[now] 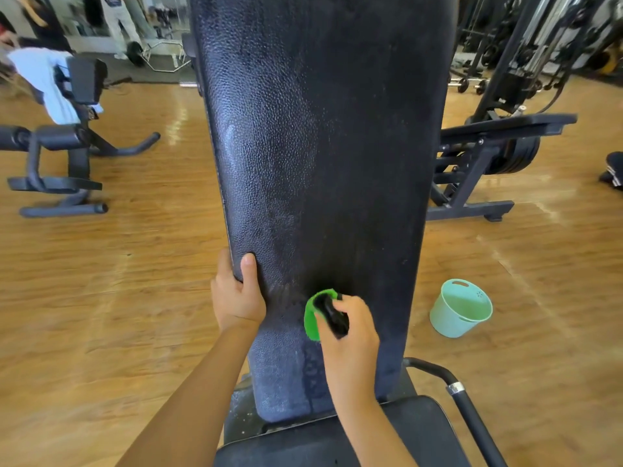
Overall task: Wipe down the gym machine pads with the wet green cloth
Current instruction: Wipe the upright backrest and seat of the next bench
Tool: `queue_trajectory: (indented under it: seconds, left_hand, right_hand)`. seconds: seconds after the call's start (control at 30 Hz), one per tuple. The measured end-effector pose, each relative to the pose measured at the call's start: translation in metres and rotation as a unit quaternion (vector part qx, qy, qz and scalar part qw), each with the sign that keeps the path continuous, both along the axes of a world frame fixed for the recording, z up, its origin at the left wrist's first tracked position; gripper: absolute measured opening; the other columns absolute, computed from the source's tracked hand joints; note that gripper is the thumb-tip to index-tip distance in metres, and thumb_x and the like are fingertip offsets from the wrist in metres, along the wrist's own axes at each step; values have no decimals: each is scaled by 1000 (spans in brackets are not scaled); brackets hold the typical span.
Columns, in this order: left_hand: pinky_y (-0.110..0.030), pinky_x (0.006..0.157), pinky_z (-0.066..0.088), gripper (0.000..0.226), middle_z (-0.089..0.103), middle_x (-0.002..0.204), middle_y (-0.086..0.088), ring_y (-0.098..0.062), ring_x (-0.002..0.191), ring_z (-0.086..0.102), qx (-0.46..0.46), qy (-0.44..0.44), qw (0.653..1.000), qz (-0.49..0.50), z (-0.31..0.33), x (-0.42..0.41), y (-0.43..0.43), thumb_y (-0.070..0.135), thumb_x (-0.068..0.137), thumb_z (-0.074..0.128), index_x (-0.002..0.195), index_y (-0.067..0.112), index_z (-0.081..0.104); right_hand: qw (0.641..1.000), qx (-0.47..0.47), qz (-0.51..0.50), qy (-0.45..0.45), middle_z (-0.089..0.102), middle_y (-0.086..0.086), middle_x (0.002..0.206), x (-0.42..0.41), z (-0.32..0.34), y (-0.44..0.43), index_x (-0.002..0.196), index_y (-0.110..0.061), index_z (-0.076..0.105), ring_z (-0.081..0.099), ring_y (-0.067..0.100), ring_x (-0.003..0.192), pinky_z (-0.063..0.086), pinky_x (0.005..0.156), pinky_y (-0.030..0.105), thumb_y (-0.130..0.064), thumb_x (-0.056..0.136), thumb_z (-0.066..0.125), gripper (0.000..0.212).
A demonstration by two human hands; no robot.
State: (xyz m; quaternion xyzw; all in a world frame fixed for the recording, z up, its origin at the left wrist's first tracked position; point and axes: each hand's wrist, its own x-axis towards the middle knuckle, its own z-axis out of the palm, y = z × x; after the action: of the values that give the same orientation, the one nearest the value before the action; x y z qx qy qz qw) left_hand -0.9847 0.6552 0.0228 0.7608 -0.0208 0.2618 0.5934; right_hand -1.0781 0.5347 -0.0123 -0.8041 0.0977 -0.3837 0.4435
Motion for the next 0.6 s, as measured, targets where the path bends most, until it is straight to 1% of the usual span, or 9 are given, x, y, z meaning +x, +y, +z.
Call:
queue_trajectory:
  seconds: [0.07, 0.17, 0.23, 0.33, 0.4, 0.43, 0.5, 0.53, 0.6]
  left_hand:
    - [-39, 60, 24, 75, 36, 59, 15, -30, 61, 39, -2, 6, 1000, 8, -1, 0, 1, 60, 80, 27, 110, -3, 55]
    - [-34, 59, 22, 61, 40, 60, 12, -13, 59, 34, -13, 16, 1000, 3, -1, -3, 1, 63, 79, 27, 97, 10, 53]
    - [-32, 62, 26, 55, 47, 67, 15, -6, 62, 37, -37, 25, 999, -23, 1, -4, 1, 63, 79, 28, 95, 17, 52]
    - [-24, 68, 35, 39, 56, 78, 20, 5, 69, 50, -71, 46, 995, -57, -4, -2, 4, 63, 81, 33, 90, 30, 52]
    - [-15, 77, 38, 33, 59, 88, 21, 18, 82, 52, -91, 57, 991, -76, -24, -6, 4, 59, 86, 36, 94, 33, 54]
    - [-11, 84, 39, 37, 60, 96, 21, 20, 91, 52, -103, 65, 989, -85, -39, -13, 4, 58, 88, 36, 102, 30, 56]
    - [-21, 96, 41, 59, 64, 107, 11, 3, 105, 57, -112, 86, 987, -78, -72, -28, 3, 63, 86, 34, 113, 17, 60]
    - [-29, 94, 43, 66, 64, 104, 8, -4, 103, 58, -107, 103, 987, -68, -86, -35, 3, 65, 83, 31, 111, 13, 60]
    - [-32, 77, 44, 65, 62, 86, 9, 4, 81, 56, -100, 121, 986, -55, -102, -43, 3, 65, 81, 27, 98, 11, 59]
  right_hand:
    - [998, 17, -15, -55, 62, -1, 96, 16, 36, -2, 93, -27, 53, 58, 12, 90, 46, 80, 15, -11, 78, 78, 34]
    - [994, 17, -19, -110, 62, 5, 93, 41, 87, -4, 92, -19, 55, 58, 19, 86, 46, 76, 23, -9, 81, 75, 25]
    - [994, -11, -18, -108, 62, 7, 92, 48, 99, -5, 92, -10, 57, 58, 23, 85, 45, 74, 26, -8, 81, 74, 20]
    - [994, -59, -15, -87, 62, 8, 93, 42, 79, -6, 92, -6, 59, 58, 27, 85, 46, 74, 31, -7, 78, 75, 21]
    - [992, -106, -9, -71, 60, 6, 92, 33, 55, -3, 91, -7, 59, 57, 25, 84, 44, 74, 27, -8, 77, 76, 22]
    - [990, -122, -3, -66, 59, 4, 92, 27, 42, -2, 90, -7, 59, 55, 22, 84, 43, 74, 23, -9, 76, 76, 22]
    - [990, -125, 16, -56, 55, -2, 93, 16, 14, 1, 89, -9, 59, 51, 16, 85, 39, 78, 13, -12, 75, 75, 22]
    - [992, -113, 25, -44, 53, -7, 93, 10, 2, 3, 90, -12, 59, 50, 13, 85, 37, 80, 9, -14, 75, 74, 22]
    - [995, -97, 33, -13, 51, -12, 92, -1, -17, 5, 91, -19, 56, 50, 10, 84, 37, 79, 6, -19, 78, 72, 21]
